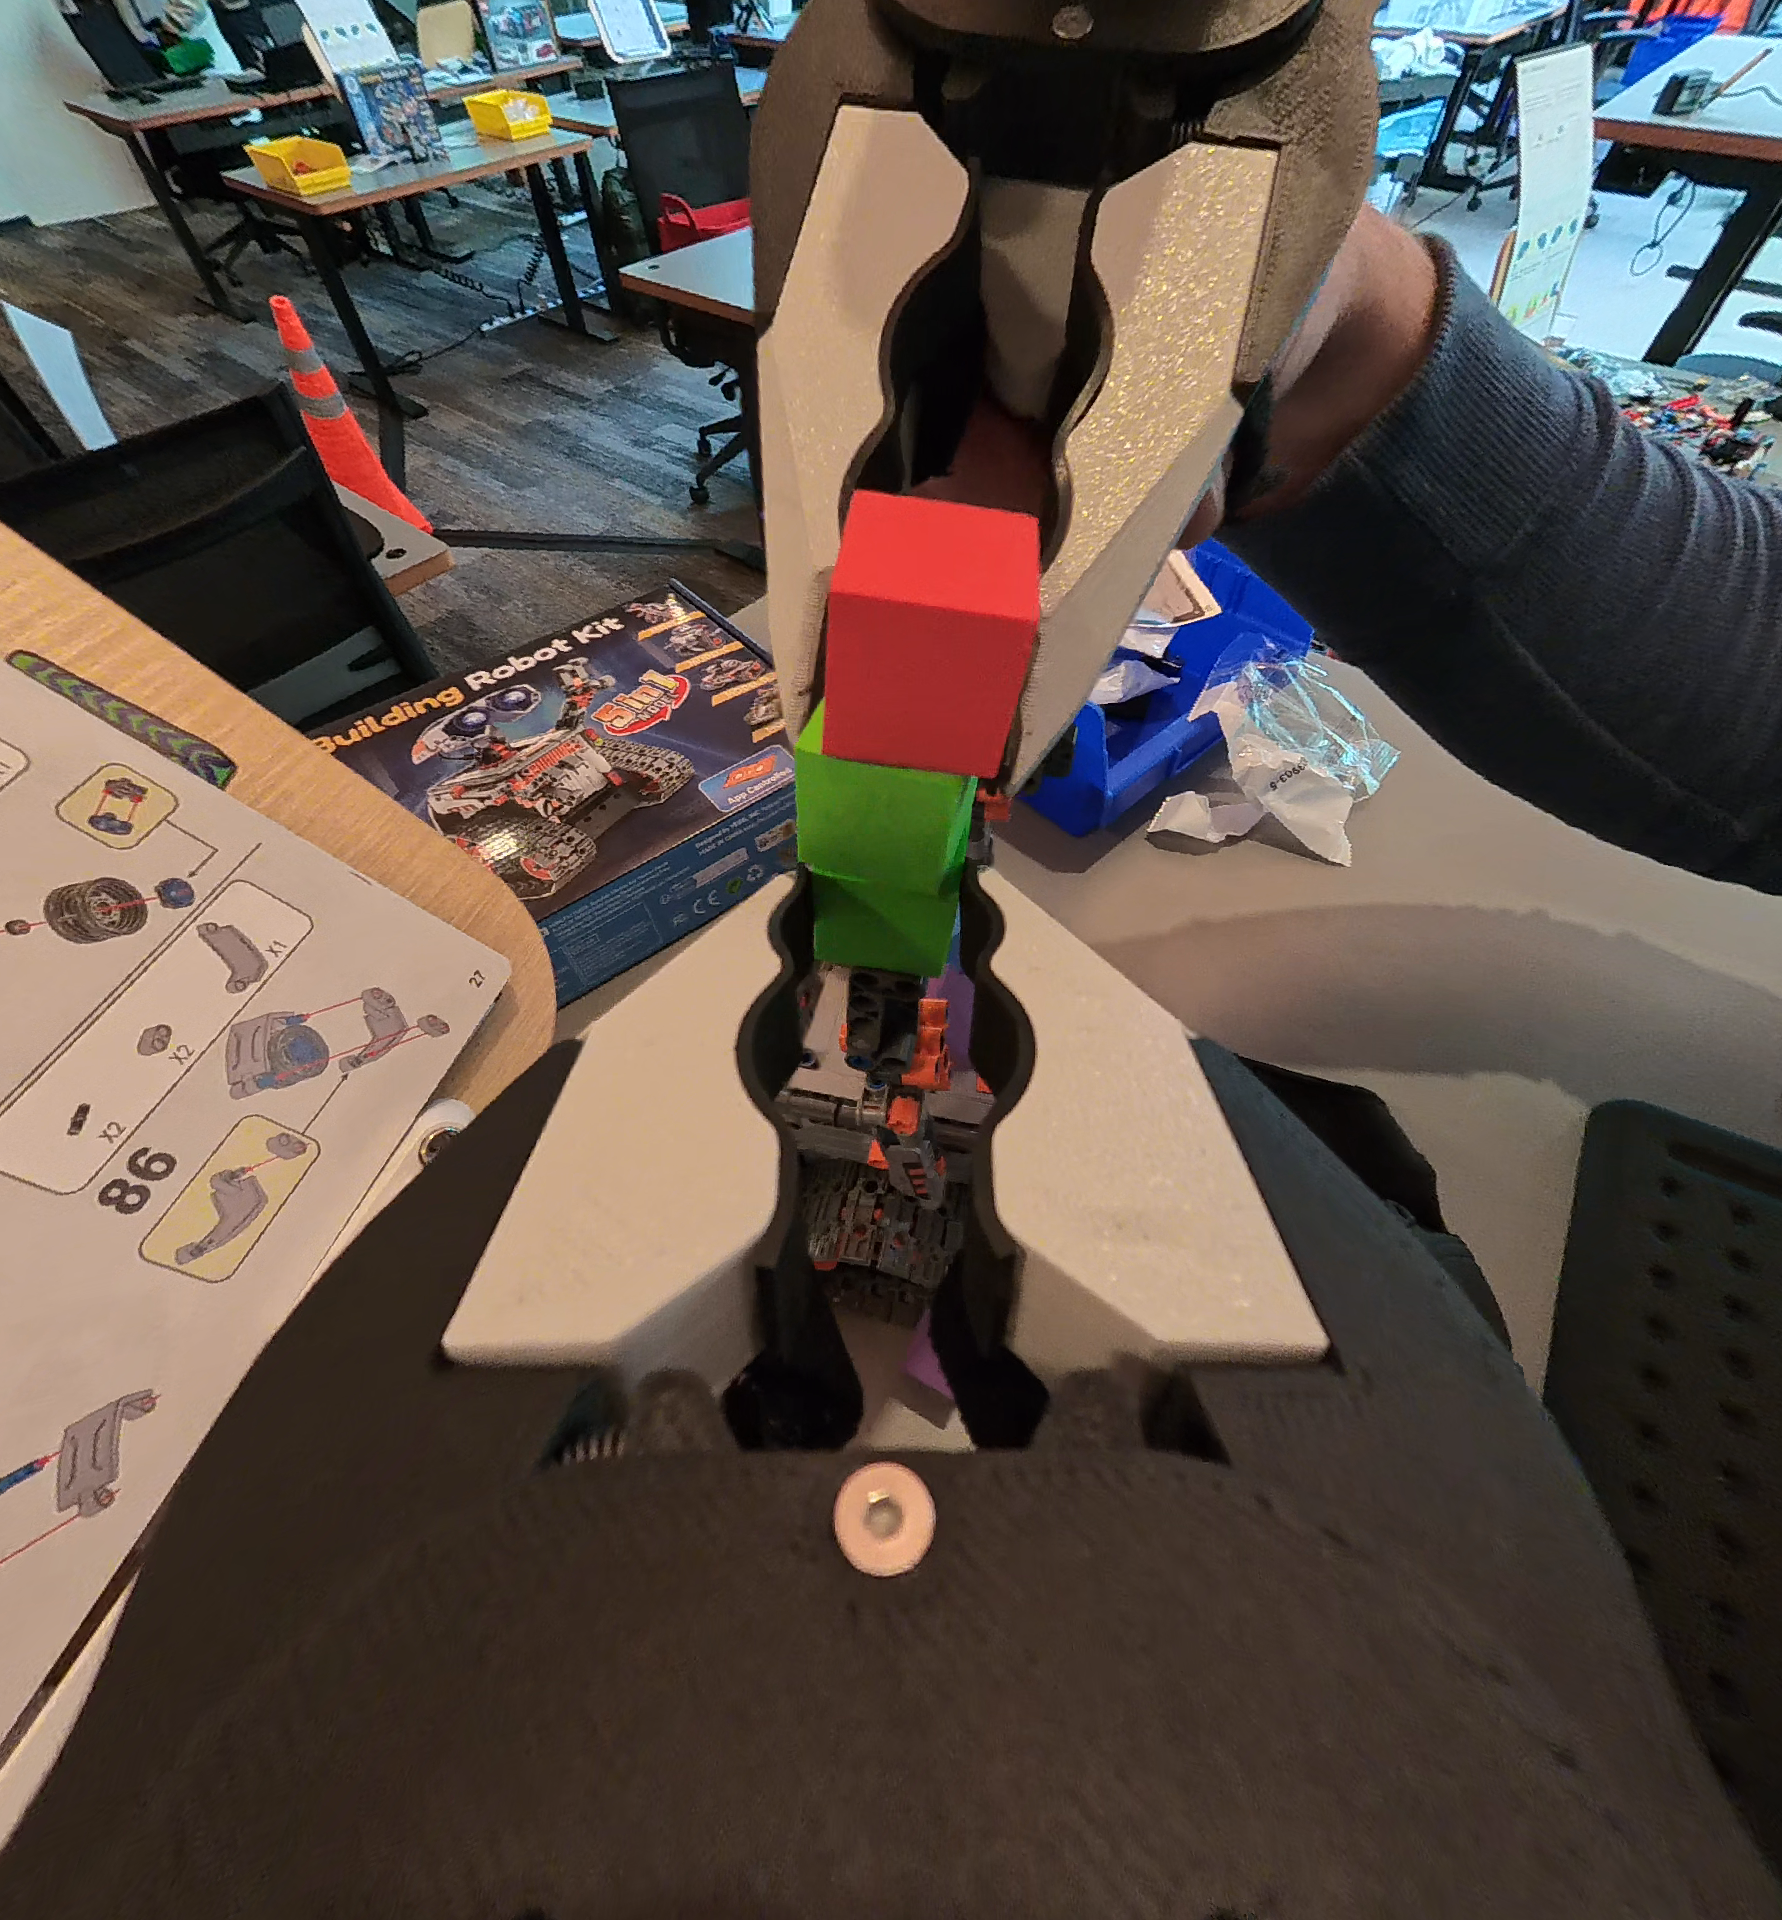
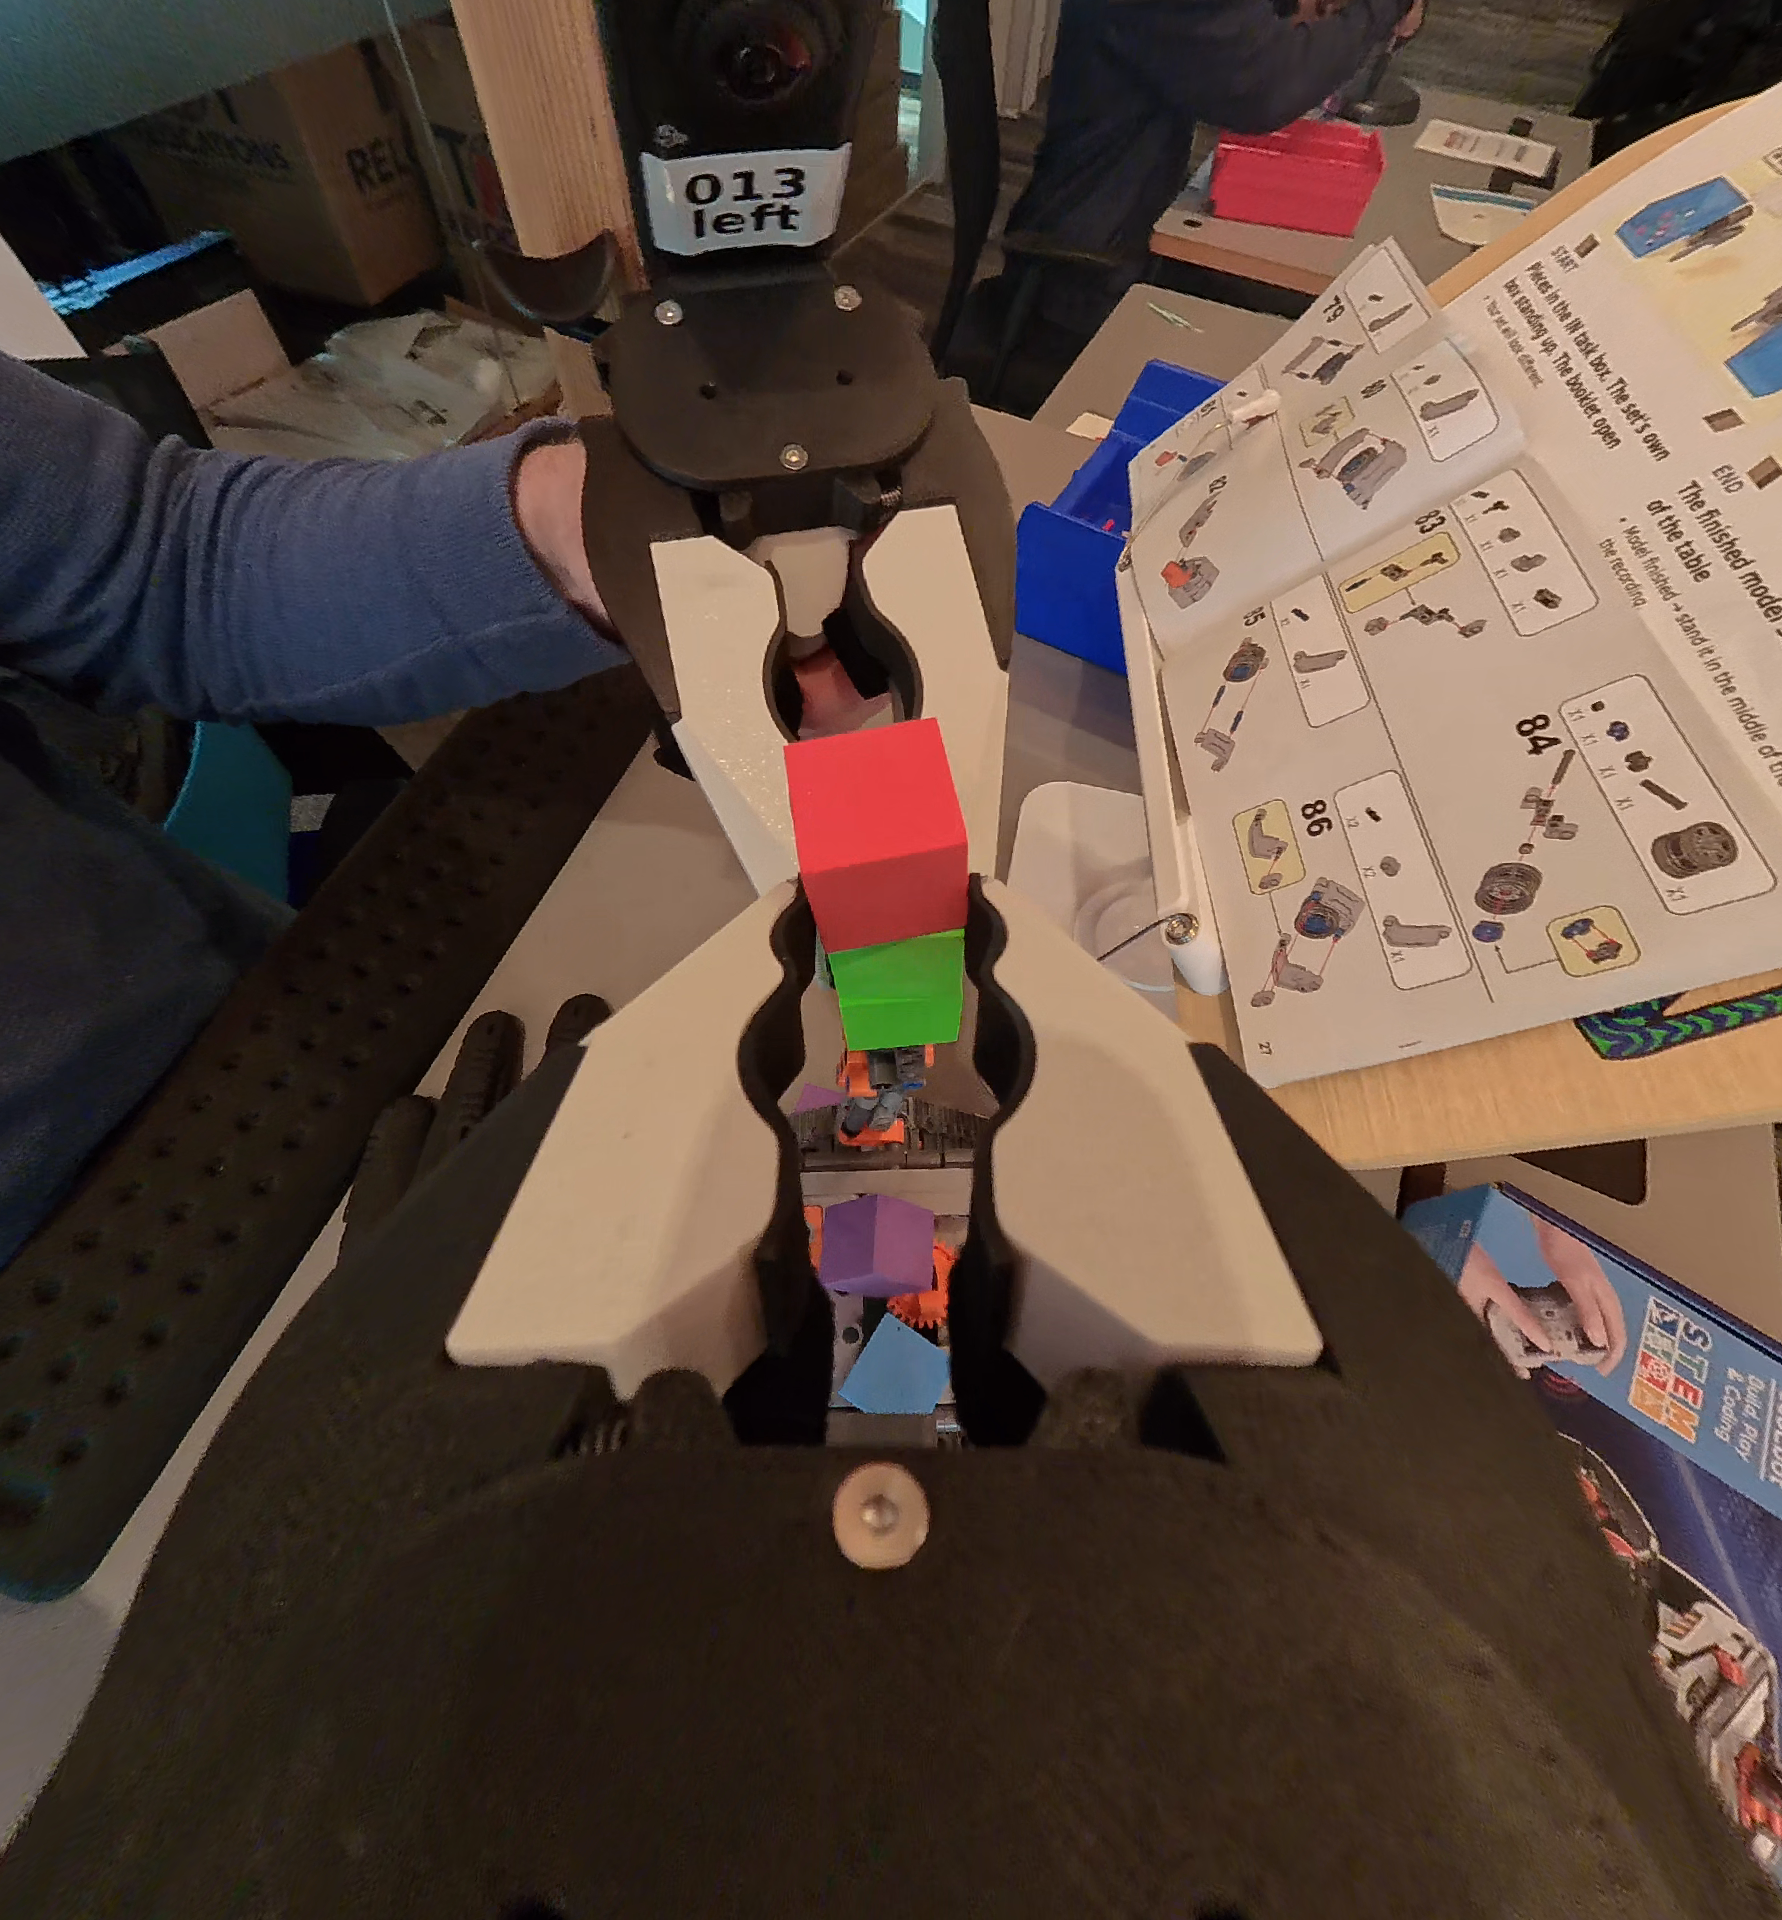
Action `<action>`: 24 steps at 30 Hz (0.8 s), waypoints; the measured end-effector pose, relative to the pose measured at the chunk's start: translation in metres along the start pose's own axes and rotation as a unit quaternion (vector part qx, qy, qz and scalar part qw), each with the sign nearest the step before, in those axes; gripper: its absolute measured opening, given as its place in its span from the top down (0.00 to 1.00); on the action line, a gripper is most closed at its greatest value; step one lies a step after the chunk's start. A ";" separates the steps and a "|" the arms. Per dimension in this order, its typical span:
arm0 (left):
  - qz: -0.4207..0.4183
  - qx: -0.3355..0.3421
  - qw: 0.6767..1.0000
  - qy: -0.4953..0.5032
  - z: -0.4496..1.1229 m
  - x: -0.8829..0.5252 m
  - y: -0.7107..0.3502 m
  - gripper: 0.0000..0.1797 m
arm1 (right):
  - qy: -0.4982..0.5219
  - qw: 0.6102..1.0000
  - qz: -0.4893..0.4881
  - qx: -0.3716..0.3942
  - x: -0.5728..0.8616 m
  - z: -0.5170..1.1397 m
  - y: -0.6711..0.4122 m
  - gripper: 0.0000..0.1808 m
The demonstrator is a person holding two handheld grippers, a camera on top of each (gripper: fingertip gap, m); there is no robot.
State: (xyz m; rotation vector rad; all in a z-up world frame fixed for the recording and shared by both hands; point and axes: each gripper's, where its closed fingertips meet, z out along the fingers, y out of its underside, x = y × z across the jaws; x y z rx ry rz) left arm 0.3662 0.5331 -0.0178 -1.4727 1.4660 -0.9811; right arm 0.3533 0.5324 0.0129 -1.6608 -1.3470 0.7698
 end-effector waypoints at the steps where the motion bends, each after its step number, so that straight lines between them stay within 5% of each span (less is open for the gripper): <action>1: -0.002 -0.001 1.000 0.005 0.000 0.000 0.000 0.86 | -0.005 1.000 0.001 0.000 0.000 0.000 0.000 0.85; 24: -0.005 -0.020 0.999 0.032 0.004 -0.001 0.005 0.83 | -0.044 0.999 -0.009 -0.028 0.000 0.001 0.004 0.80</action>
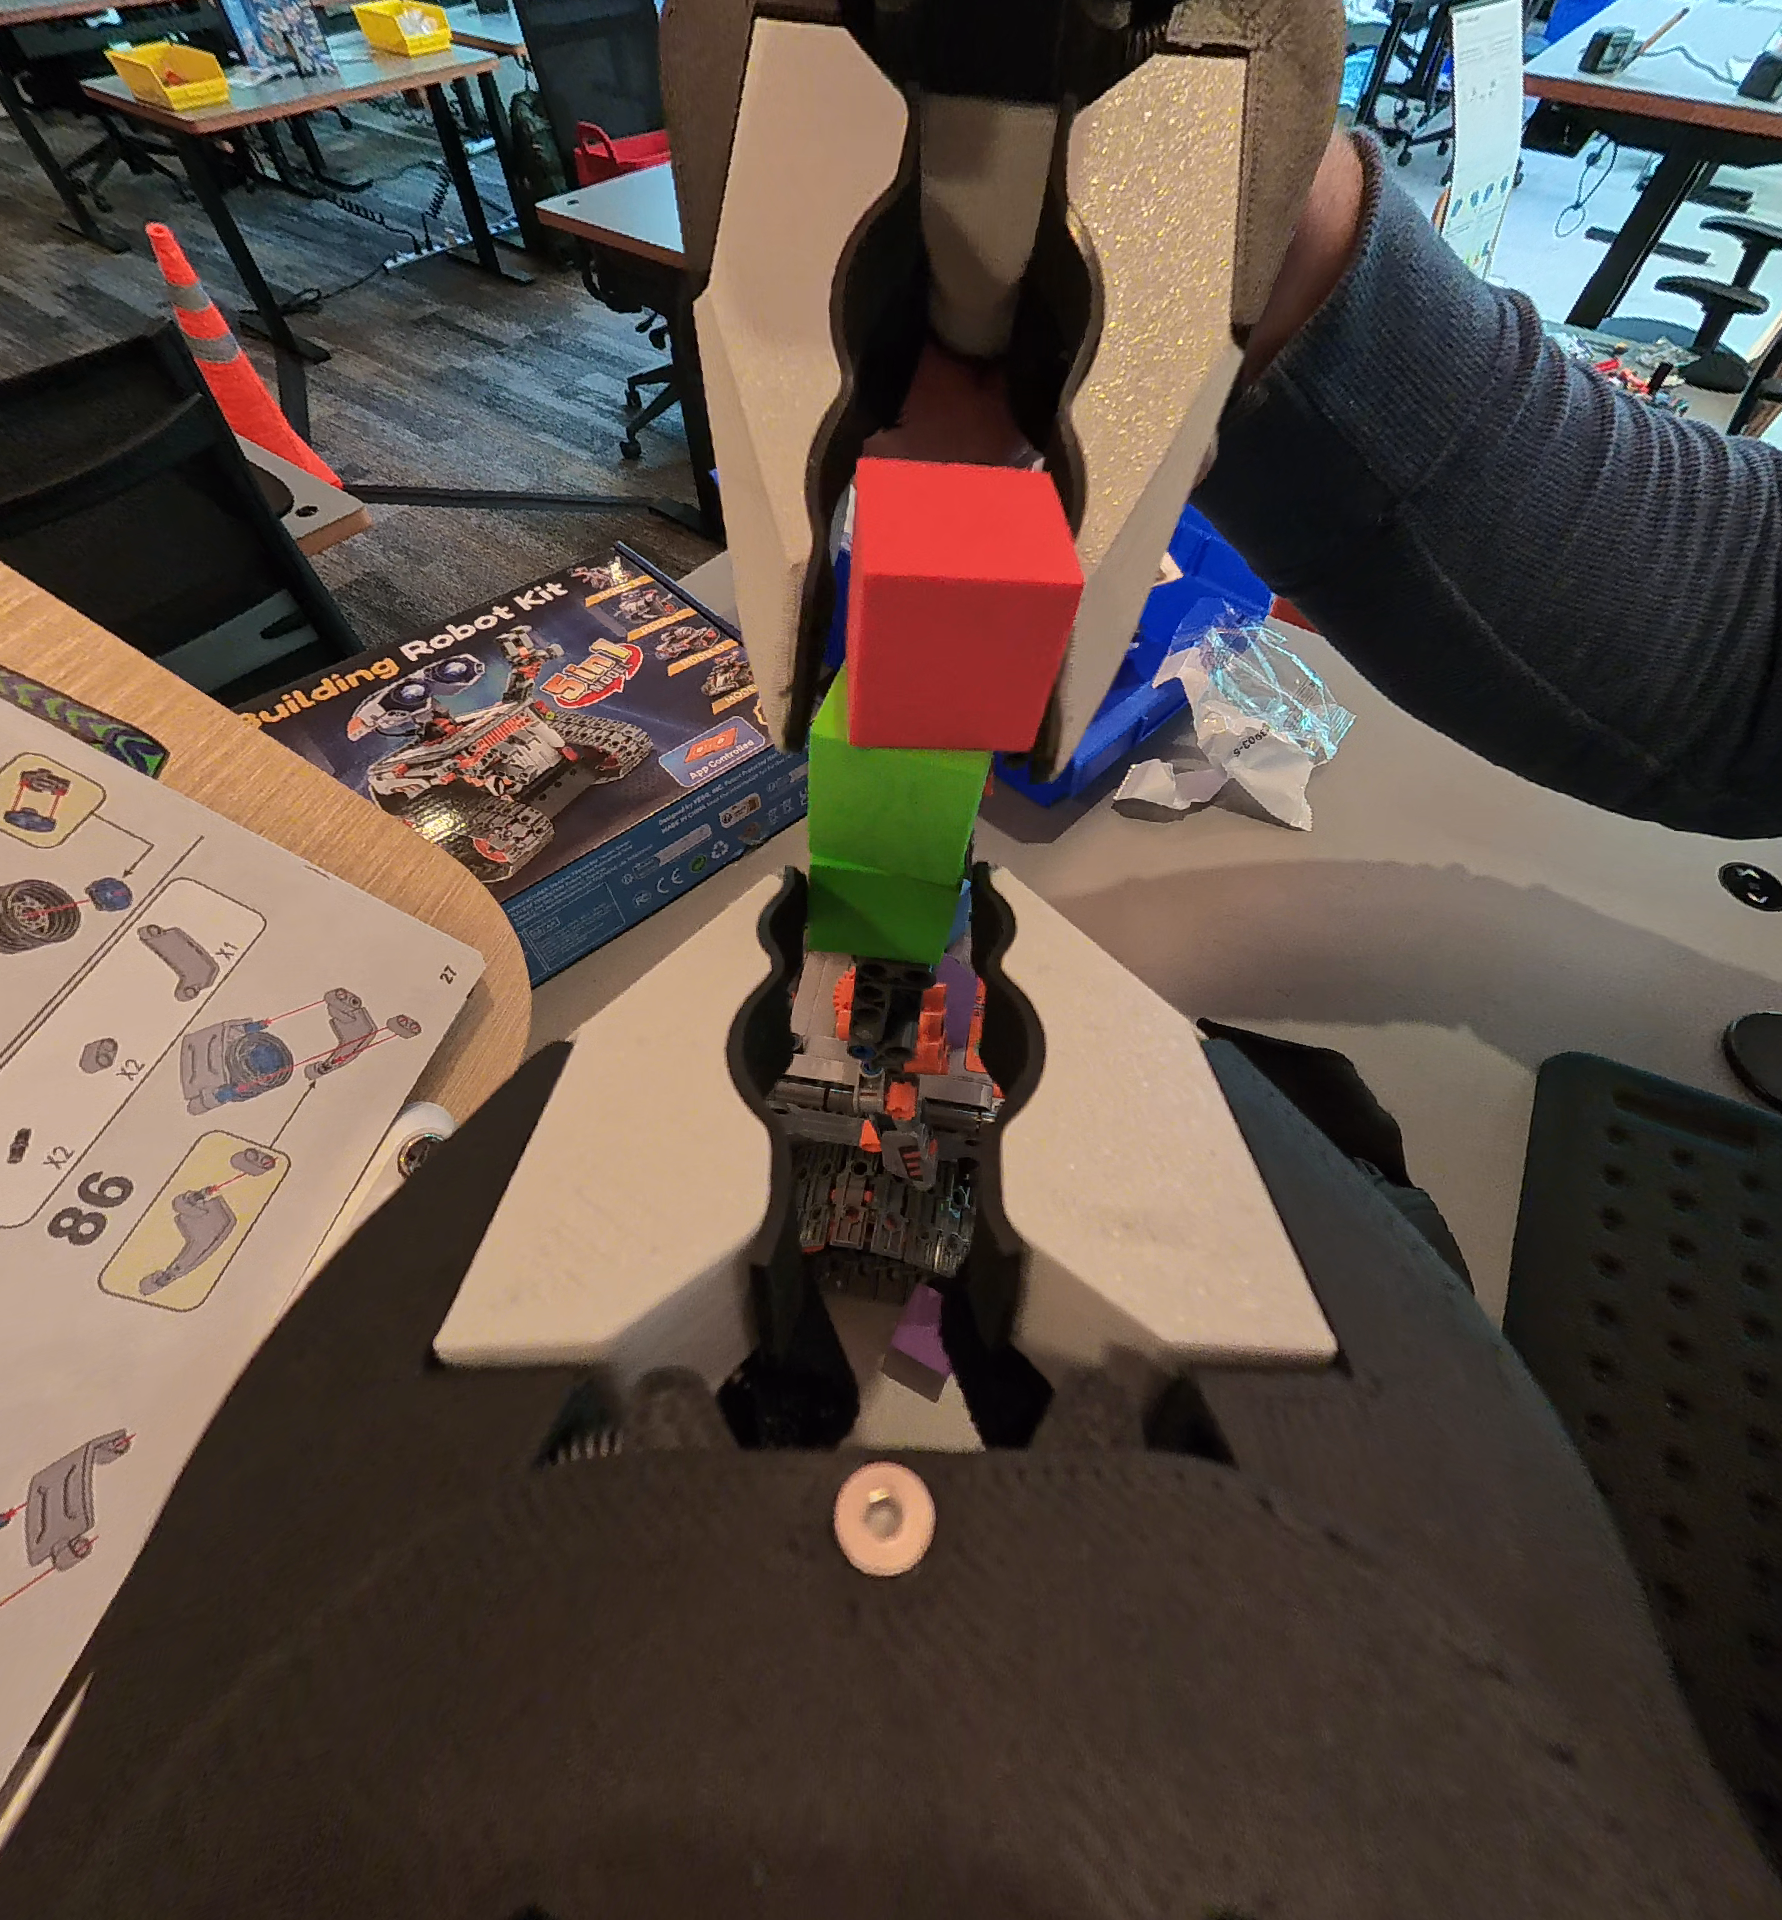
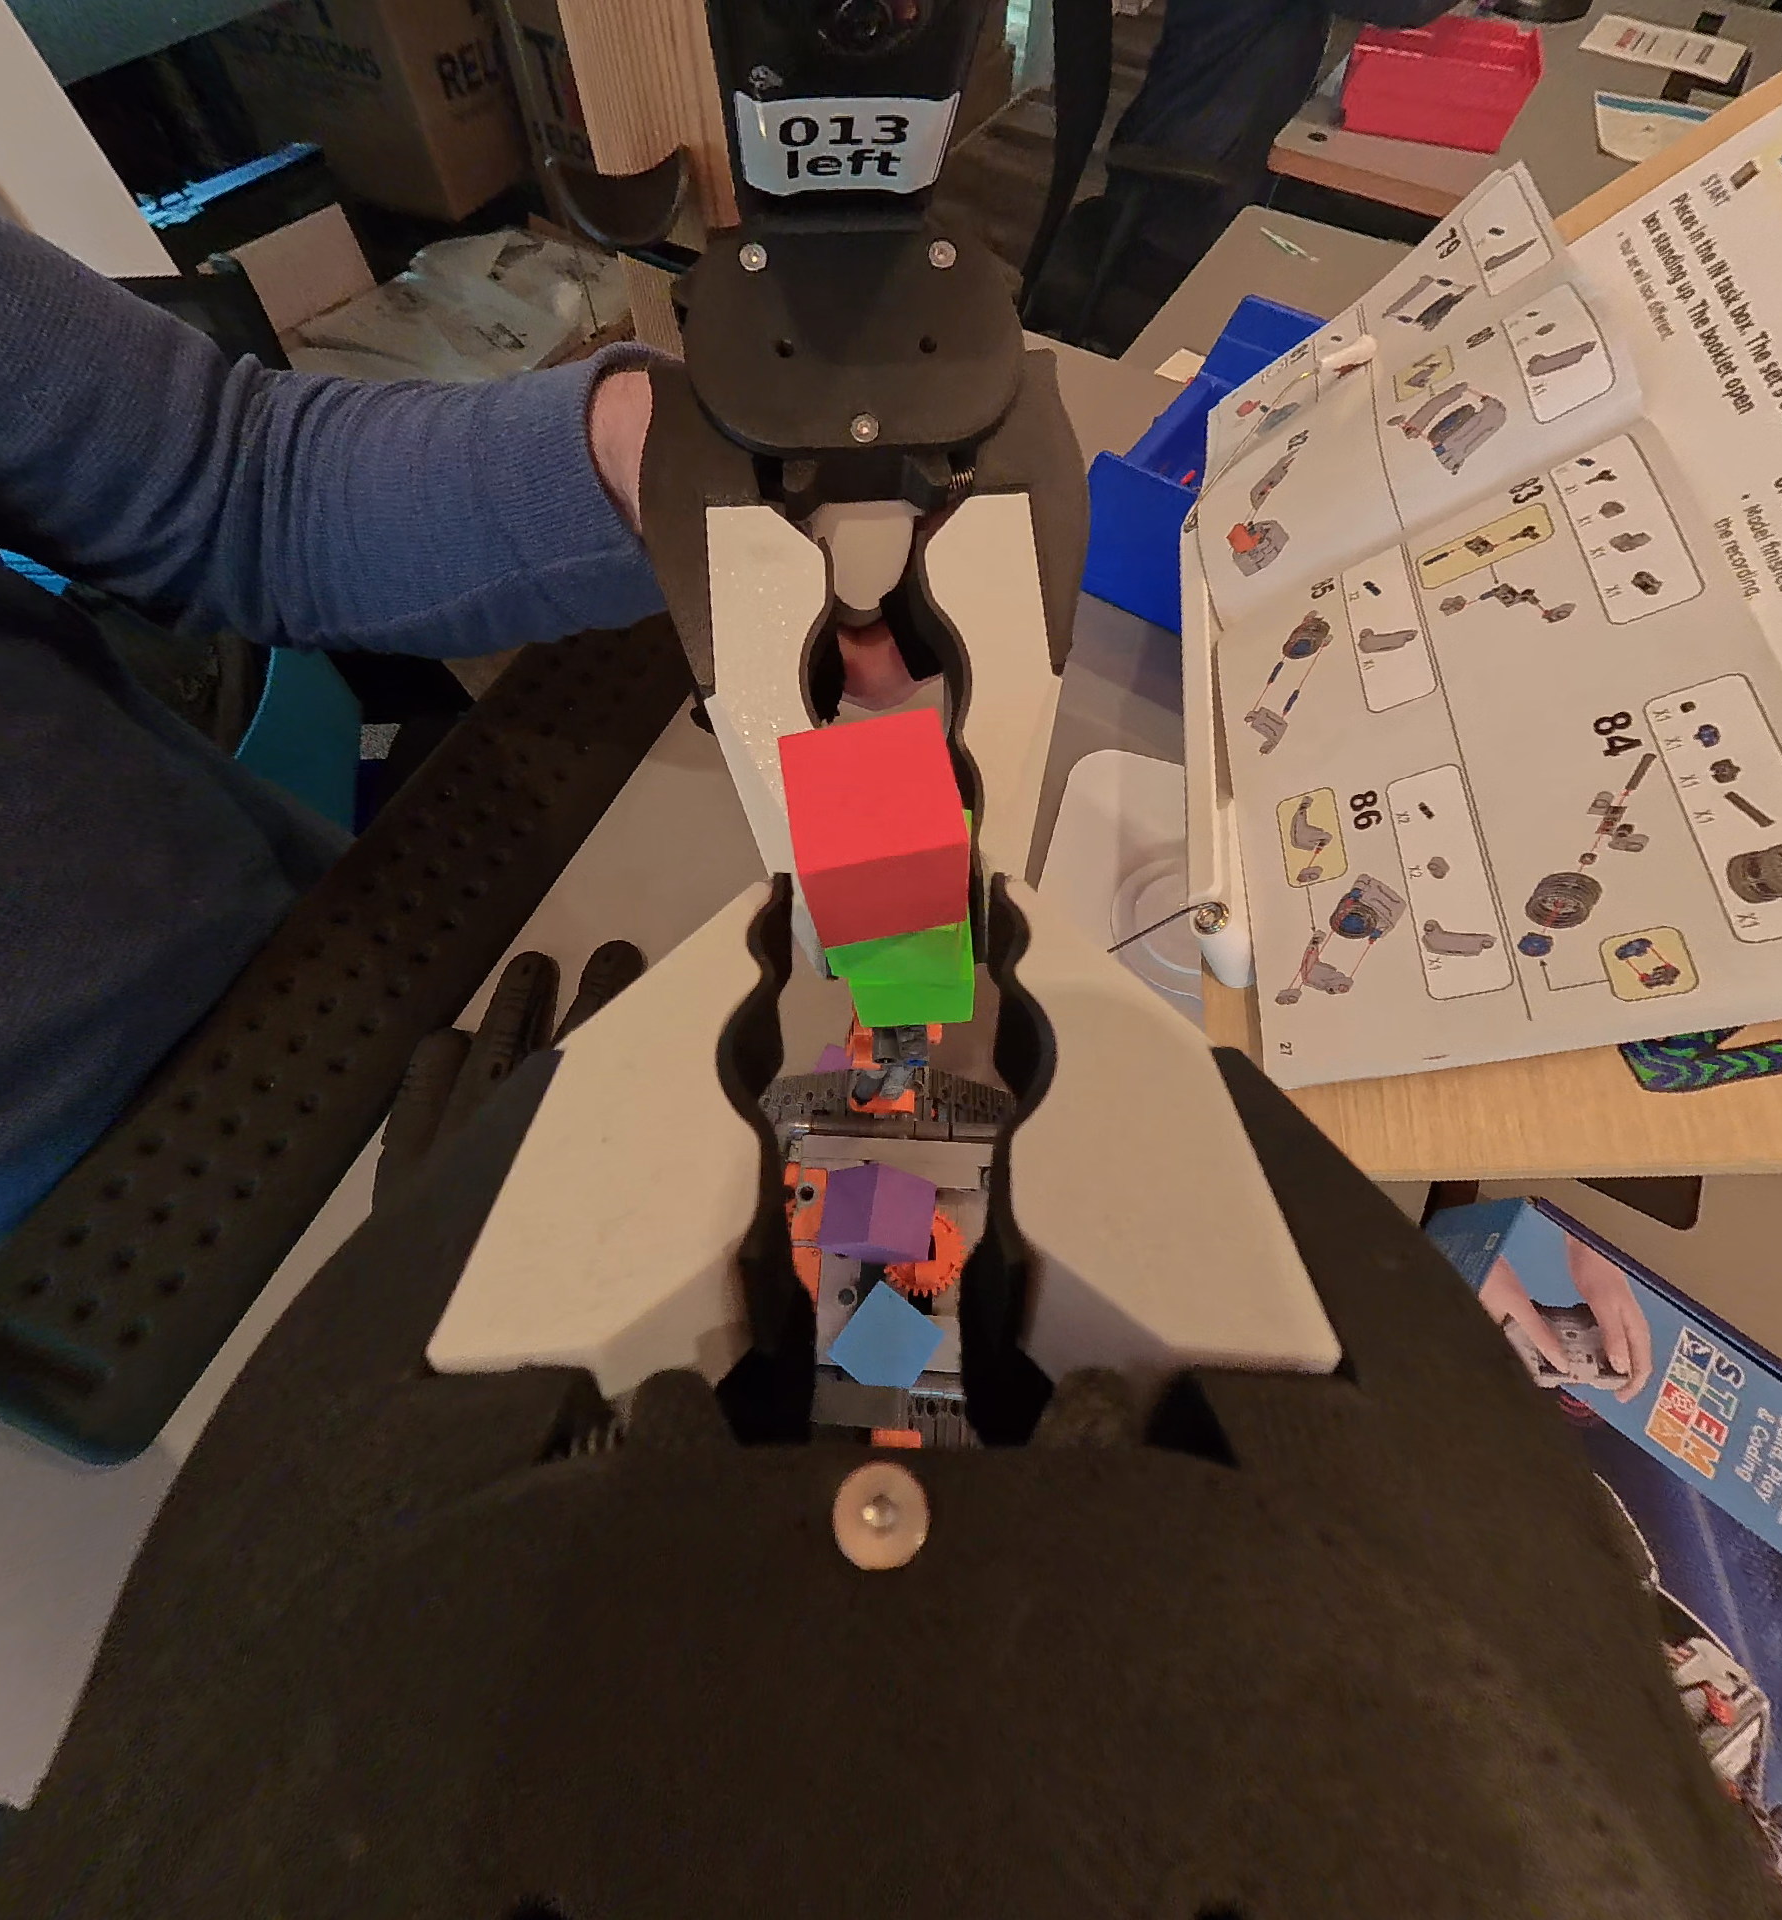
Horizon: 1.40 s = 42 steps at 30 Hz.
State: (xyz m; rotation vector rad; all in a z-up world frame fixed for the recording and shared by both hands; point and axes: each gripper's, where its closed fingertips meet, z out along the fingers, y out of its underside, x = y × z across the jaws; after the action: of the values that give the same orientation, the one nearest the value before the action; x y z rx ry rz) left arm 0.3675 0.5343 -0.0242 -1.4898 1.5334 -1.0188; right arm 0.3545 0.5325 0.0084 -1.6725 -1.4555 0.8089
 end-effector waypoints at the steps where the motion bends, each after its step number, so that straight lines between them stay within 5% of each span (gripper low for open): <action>1: 0.000 0.000 1.000 -0.001 0.000 0.000 0.000 0.83 | -0.001 1.000 0.000 -0.002 -0.001 0.001 0.001 0.79; 6: 0.003 -0.001 1.000 0.004 0.001 0.001 0.000 0.85 | -0.001 1.000 -0.002 -0.009 0.000 0.005 0.005 0.85; 42: 0.017 -0.010 0.999 0.031 0.000 0.002 0.003 0.86 | -0.011 0.999 -0.008 -0.039 0.002 0.006 0.005 0.85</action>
State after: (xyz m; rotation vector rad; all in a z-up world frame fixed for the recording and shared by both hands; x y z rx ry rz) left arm 0.3665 0.5327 -0.0266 -1.4528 1.6107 -1.0406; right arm 0.3524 0.5352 0.0009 -1.7122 -1.5324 0.7728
